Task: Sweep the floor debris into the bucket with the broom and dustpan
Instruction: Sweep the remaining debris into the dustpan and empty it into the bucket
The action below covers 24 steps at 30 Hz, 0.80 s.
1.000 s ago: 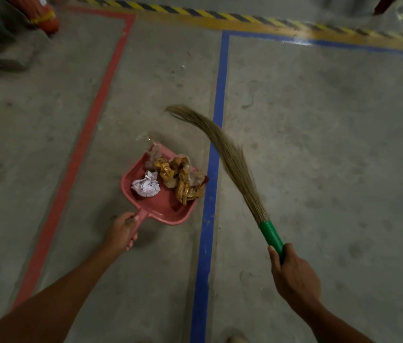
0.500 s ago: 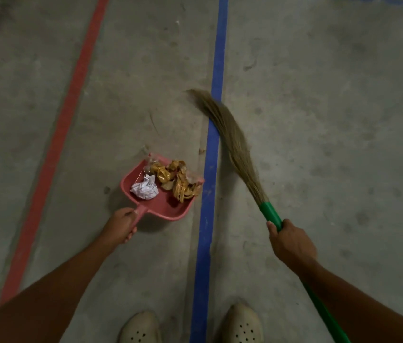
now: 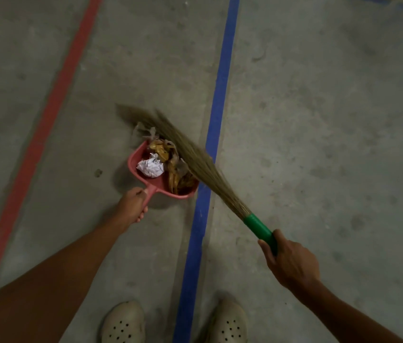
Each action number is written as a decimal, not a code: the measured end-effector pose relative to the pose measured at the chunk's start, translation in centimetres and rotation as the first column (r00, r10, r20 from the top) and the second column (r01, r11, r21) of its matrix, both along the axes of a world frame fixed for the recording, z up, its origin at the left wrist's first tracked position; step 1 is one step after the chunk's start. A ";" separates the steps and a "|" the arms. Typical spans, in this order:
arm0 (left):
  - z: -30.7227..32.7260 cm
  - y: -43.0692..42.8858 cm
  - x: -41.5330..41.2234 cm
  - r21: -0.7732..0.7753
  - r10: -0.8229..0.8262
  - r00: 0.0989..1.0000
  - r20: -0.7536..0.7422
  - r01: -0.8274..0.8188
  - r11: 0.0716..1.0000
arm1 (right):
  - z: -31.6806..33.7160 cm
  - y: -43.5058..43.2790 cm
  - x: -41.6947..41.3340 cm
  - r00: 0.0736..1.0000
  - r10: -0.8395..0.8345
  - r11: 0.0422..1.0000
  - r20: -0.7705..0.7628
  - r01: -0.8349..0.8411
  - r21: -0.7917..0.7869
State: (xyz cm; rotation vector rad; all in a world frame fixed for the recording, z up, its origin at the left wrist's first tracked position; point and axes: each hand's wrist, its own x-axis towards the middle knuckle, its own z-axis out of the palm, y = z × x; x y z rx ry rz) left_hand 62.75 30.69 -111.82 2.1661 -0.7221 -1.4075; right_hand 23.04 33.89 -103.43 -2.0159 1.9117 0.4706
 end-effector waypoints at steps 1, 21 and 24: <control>-0.1 0.5 0.1 -0.006 0.020 1.000 -0.010 -0.020 1.000 | 0.1 0.0 0.0 1.000 0.023 1.000 0.003 -0.023 -0.003; 3.3 13.9 10.9 -0.076 0.307 0.943 0.126 -0.299 0.951 | 1.6 -5.7 17.0 0.986 -0.001 0.997 0.165 0.013 -0.072; 3.2 16.1 12.4 -0.044 0.332 0.925 0.182 -0.330 0.943 | 0.6 -6.8 19.1 0.991 -0.050 0.999 0.127 0.049 0.012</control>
